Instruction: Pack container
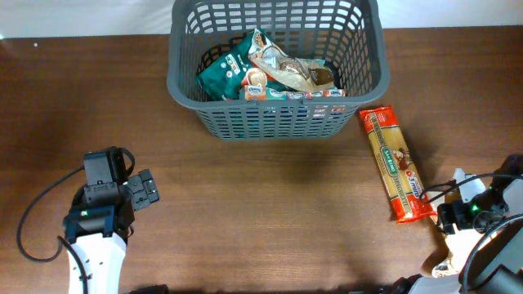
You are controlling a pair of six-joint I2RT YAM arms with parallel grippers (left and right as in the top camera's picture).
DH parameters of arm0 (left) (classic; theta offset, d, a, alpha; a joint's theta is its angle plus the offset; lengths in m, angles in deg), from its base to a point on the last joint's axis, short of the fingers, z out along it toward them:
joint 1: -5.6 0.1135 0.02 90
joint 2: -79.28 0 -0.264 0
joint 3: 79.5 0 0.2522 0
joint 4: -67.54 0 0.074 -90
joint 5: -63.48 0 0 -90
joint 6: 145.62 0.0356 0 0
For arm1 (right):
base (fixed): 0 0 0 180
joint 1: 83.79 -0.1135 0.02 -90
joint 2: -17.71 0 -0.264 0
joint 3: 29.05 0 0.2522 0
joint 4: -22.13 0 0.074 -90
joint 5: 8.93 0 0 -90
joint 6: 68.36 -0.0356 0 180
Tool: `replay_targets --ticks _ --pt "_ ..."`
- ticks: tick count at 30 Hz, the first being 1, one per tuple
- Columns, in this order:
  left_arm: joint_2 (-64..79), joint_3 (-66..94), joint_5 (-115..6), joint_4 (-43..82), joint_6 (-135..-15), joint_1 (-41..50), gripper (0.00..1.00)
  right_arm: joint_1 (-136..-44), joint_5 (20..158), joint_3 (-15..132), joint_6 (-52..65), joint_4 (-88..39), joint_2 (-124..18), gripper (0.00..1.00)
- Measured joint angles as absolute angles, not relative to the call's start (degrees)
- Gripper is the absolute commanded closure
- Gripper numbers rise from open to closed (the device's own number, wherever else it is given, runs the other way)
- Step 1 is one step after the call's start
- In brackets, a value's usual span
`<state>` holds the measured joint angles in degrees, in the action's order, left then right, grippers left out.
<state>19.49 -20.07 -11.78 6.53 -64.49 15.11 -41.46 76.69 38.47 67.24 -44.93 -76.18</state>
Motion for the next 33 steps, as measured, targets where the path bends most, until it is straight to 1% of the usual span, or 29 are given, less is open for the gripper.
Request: replay_targets --ticks 6,10,13,17,27,29,31,32,33 --pt "19.49 -20.07 -11.78 6.53 -64.49 15.11 0.01 -41.46 77.13 38.49 67.13 -43.94 -76.18 0.05" --pt "19.49 -20.07 -11.78 6.53 -64.49 15.11 0.01 -41.46 77.13 39.5 66.48 -44.23 -76.22 0.02" --pt "19.49 -20.07 -11.78 6.53 -64.49 15.11 0.01 -41.46 77.13 42.12 65.71 -45.65 -76.22 0.0" --pt "19.49 -20.07 -11.78 6.53 -64.49 15.11 0.01 -41.46 76.1 44.15 65.27 -48.64 -76.22 0.01" --pt "19.49 -20.07 -11.78 6.53 -64.49 15.11 0.01 -42.47 59.99 44.57 65.93 -57.95 -76.22 0.0" --pt "19.49 -20.07 -11.78 6.53 -64.49 15.11 0.01 -42.71 57.0 44.59 66.43 -60.51 -76.22 0.05" --pt "19.49 -20.07 -11.78 6.53 -64.49 15.11 0.01 -42.75 54.68 44.66 66.96 -63.55 -76.22 0.13" --pt "19.49 -20.07 -11.78 6.51 -64.49 15.11 0.01 -42.75 53.48 44.68 67.11 -65.39 -76.22 0.26" --pt "19.49 -20.07 -11.78 6.53 -64.49 15.11 0.01 -42.75 53.17 44.68 67.24 -66.02 -76.22 0.37"
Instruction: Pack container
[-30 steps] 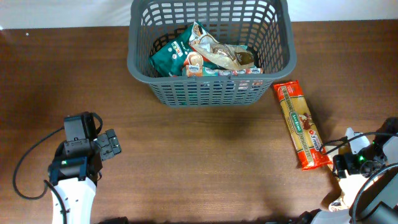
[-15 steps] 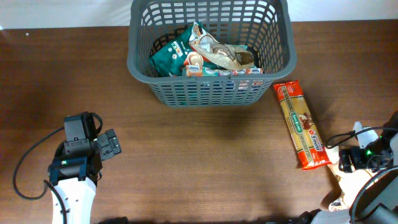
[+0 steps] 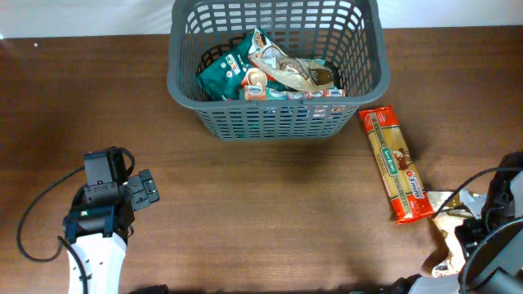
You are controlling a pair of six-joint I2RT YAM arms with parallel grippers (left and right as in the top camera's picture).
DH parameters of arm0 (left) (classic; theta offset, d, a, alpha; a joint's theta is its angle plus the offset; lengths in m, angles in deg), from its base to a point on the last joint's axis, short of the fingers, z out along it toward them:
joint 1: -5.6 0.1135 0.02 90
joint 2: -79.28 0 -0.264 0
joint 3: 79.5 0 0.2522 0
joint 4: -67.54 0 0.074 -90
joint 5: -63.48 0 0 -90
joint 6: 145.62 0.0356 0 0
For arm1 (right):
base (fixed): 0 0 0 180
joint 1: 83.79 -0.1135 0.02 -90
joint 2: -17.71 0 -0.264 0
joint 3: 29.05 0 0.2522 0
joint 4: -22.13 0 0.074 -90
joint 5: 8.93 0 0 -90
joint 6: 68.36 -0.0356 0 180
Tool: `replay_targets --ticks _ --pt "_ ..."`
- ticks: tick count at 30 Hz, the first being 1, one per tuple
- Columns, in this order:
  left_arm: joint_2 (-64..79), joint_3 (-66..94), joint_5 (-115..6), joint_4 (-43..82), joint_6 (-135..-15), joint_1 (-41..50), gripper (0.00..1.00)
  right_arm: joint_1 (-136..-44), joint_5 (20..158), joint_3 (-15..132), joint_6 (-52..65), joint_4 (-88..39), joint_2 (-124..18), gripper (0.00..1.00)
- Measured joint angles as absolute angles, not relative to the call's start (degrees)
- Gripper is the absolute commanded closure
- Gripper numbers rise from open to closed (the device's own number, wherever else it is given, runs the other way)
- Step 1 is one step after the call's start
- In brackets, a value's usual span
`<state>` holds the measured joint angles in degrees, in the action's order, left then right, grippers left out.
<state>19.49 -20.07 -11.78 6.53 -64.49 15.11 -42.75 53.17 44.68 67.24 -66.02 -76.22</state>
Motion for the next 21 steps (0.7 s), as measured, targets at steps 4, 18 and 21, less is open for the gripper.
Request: replay_targets --ticks 4,18,21 --pt "19.49 -20.07 -11.78 6.53 -64.49 15.11 0.01 -42.73 51.99 44.72 67.31 -69.25 -76.25 0.73" --pt "19.49 -20.07 -11.78 6.51 -64.49 15.11 0.01 -39.39 58.37 43.67 66.06 -67.72 -76.22 0.96" --pt "19.49 -20.07 -11.78 6.51 -64.49 15.11 0.01 -39.39 59.84 43.67 64.86 -67.59 -76.22 0.96"
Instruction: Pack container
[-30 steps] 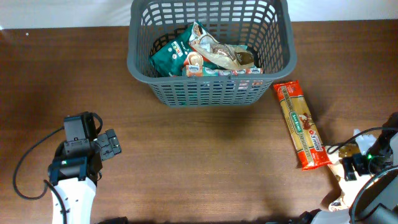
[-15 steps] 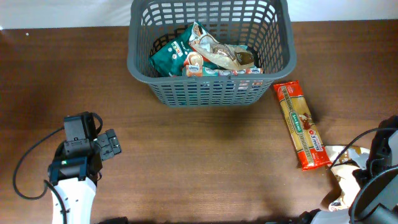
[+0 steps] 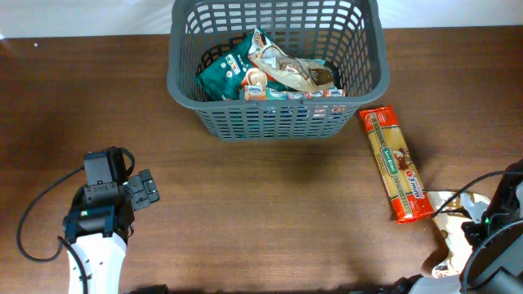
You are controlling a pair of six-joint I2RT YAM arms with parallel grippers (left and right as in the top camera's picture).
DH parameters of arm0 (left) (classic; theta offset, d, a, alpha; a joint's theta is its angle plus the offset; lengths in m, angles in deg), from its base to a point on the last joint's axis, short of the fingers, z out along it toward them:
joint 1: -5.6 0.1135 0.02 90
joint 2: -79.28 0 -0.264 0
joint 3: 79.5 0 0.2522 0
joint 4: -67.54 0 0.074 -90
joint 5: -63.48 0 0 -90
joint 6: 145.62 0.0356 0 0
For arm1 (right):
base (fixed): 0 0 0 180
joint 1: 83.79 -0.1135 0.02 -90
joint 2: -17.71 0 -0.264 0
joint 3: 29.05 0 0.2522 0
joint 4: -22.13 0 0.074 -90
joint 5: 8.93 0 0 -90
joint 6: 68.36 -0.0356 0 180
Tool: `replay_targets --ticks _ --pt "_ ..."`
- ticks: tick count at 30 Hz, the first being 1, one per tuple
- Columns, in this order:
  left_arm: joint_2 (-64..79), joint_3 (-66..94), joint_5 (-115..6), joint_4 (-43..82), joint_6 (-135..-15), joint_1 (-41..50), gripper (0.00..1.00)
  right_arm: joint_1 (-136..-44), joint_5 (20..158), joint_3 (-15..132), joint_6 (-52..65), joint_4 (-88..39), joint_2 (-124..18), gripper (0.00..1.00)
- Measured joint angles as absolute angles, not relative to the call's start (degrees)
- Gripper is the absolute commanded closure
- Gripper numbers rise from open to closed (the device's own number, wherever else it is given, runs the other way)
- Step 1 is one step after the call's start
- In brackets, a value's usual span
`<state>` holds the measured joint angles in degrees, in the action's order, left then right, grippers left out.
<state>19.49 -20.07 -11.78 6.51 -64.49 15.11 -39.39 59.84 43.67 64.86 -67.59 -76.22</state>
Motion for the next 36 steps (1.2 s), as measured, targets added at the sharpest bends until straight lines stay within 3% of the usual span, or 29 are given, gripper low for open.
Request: replay_targets --ticks 26,36 --pt "19.49 -20.07 -12.65 6.51 -64.49 15.11 0.01 -39.39 52.49 43.67 56.57 -69.76 -87.94 0.97" --pt "19.49 -20.07 -12.67 6.51 -64.49 15.11 0.01 -39.34 51.73 43.56 56.07 -61.71 -88.44 0.96"
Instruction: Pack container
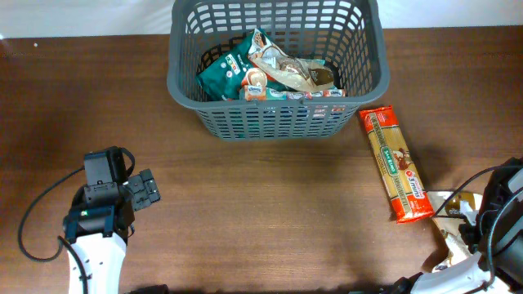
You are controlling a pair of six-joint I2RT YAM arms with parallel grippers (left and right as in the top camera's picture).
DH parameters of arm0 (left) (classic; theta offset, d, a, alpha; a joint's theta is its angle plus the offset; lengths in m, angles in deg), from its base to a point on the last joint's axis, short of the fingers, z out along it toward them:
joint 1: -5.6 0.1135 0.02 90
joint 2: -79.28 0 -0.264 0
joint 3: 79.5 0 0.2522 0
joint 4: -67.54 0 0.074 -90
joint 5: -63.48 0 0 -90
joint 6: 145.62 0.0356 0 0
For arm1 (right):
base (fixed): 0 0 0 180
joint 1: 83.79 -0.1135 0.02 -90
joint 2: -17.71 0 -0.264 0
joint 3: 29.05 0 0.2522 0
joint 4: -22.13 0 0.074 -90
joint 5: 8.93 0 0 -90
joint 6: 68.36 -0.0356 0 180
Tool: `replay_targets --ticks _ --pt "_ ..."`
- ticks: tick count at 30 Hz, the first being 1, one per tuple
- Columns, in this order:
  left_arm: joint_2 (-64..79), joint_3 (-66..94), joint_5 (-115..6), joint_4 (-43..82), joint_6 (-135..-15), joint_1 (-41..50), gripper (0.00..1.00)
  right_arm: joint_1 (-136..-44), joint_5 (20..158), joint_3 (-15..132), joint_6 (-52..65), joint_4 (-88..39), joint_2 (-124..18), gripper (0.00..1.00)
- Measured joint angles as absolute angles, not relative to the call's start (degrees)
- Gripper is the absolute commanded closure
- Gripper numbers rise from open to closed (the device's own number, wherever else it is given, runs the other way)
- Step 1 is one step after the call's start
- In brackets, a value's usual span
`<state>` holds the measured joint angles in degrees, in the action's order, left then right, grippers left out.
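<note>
A grey plastic basket point(185, 82) stands at the back centre. It holds a green bag point(222, 72), a clear crinkly snack bag point(288, 69) and an orange-and-white packet point(282, 94). A long red-orange pasta packet point(396, 163) lies on the table right of the basket. A small clear crinkly packet point(448, 206) lies at the pasta packet's near end. My right arm point(497, 219) is over the table's right edge beside that packet, its fingers hidden. My left gripper point(147, 189) rests at the front left, open and holding nothing.
The brown table point(270, 204) carries only the basket and the two packets. Black cables loop beside the left arm point(33, 220) and around the right arm point(466, 192). The basket's walls stand high.
My right arm has shifted slightly toward the right edge and the front. The crinkly packet, the pasta packet, the basket and my left arm are where they were.
At first my right gripper was low beside the near end of the pasta packet. Then the arm stood further right and a crinkly packet showed on the table there. It has stayed near that edge since. The left arm never moved.
</note>
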<state>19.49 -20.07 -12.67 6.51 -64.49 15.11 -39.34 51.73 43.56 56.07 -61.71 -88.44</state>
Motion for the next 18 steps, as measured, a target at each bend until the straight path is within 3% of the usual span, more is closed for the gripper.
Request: replay_targets --ticks 18 --pt "19.49 -20.07 -12.67 6.51 -64.49 15.11 0.01 -39.34 58.33 44.26 56.07 -58.83 -88.44 0.96"
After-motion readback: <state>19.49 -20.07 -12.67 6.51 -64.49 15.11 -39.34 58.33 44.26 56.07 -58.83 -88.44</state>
